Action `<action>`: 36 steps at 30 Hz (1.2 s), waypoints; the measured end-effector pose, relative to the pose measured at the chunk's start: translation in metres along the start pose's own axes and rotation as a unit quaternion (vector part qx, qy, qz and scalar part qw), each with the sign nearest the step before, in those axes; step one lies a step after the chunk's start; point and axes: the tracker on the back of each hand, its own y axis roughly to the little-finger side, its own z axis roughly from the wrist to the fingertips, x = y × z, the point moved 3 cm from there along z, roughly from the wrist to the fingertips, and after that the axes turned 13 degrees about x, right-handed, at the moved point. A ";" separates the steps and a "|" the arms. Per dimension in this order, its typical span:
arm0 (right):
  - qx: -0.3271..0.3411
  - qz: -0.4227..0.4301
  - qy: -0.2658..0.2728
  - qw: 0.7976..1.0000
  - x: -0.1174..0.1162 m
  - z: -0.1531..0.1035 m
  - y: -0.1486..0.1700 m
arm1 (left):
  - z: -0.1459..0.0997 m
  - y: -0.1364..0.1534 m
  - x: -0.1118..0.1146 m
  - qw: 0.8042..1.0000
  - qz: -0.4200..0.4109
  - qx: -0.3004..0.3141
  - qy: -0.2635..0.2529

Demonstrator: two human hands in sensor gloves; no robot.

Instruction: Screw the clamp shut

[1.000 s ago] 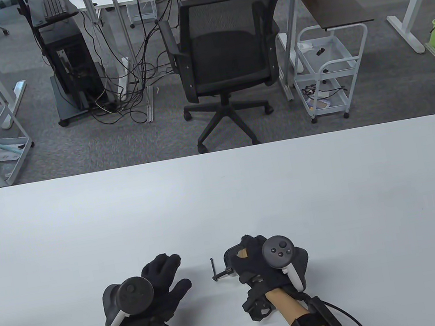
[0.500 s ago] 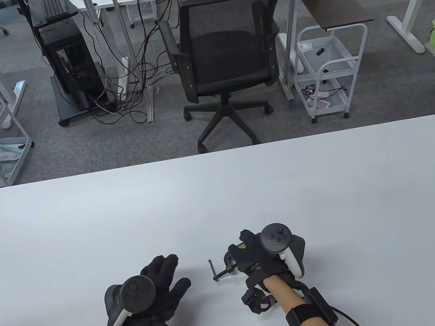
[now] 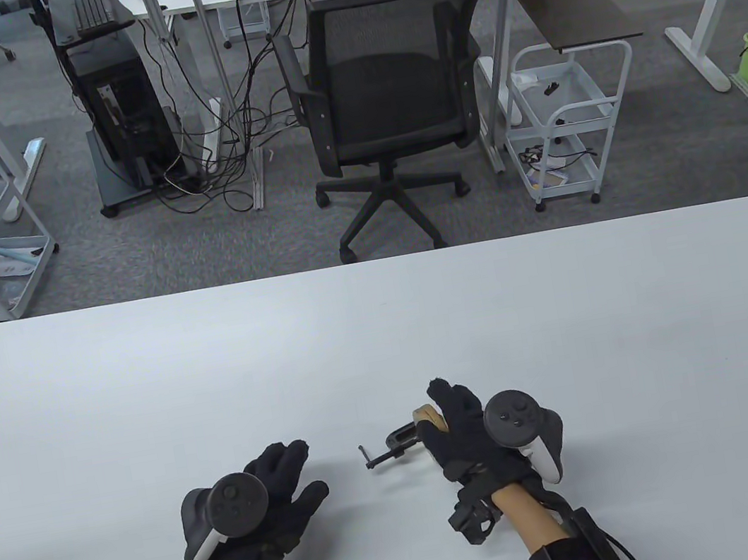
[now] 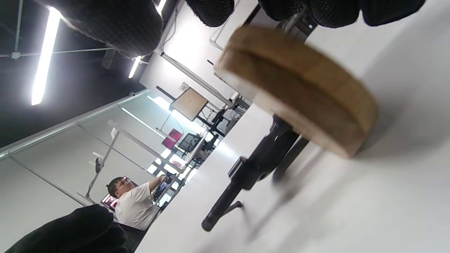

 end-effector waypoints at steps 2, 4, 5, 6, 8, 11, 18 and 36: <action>0.012 -0.015 0.007 1.000 0.011 -0.007 0.000 | 0.000 -0.001 0.001 1.000 0.005 0.001 0.004; 0.027 -0.034 0.017 0.999 0.024 -0.016 0.001 | 0.000 -0.001 0.002 1.000 -0.003 0.007 0.021; 0.030 -0.041 0.019 0.999 0.028 -0.018 0.002 | 0.000 -0.001 0.003 1.000 -0.007 0.009 0.024; 0.031 -0.051 0.019 0.998 0.033 -0.021 0.003 | 0.000 -0.001 0.004 1.000 -0.008 0.010 0.027; 0.032 -0.066 0.014 0.997 0.041 -0.025 0.004 | 0.000 -0.002 0.005 0.999 -0.004 0.011 0.035; 0.035 -0.097 -0.001 0.995 0.052 -0.032 0.007 | -0.001 -0.002 0.005 0.999 0.014 0.011 0.042; 0.055 -0.147 0.009 0.988 0.060 -0.052 0.021 | -0.001 -0.001 0.007 0.997 0.043 -0.003 0.059; -0.013 -0.283 -0.115 0.952 0.053 -0.057 0.040 | -0.005 0.004 -0.002 0.989 0.141 -0.030 0.017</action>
